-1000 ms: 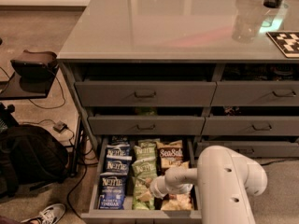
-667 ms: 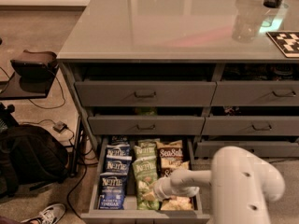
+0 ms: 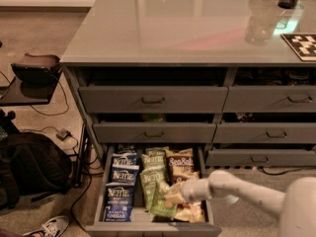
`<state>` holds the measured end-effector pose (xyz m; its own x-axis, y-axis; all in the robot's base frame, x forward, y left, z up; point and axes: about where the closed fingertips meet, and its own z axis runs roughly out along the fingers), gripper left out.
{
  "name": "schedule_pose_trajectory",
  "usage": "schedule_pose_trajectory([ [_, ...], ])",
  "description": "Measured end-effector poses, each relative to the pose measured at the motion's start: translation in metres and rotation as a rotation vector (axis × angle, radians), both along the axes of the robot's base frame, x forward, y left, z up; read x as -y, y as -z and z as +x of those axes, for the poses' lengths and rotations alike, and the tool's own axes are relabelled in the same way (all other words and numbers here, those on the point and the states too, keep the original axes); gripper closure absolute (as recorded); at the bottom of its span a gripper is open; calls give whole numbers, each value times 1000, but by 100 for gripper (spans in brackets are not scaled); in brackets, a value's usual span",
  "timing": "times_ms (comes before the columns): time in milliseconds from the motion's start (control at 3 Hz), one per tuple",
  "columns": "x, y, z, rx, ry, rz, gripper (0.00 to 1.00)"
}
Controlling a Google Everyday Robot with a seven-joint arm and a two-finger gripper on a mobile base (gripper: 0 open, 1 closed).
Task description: Pick green jalapeno chip bag from bottom drawer and place on counter
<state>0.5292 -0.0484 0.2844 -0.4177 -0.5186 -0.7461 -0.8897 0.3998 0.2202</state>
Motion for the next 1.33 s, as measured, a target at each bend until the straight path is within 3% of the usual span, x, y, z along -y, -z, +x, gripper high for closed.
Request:
schedule_pose_trajectory([
  [667, 57, -132, 78, 134, -5, 214, 100],
  [1000, 68, -201, 83, 161, -70, 316, 100],
  [1333, 78, -266, 62, 165, -175, 396, 100],
])
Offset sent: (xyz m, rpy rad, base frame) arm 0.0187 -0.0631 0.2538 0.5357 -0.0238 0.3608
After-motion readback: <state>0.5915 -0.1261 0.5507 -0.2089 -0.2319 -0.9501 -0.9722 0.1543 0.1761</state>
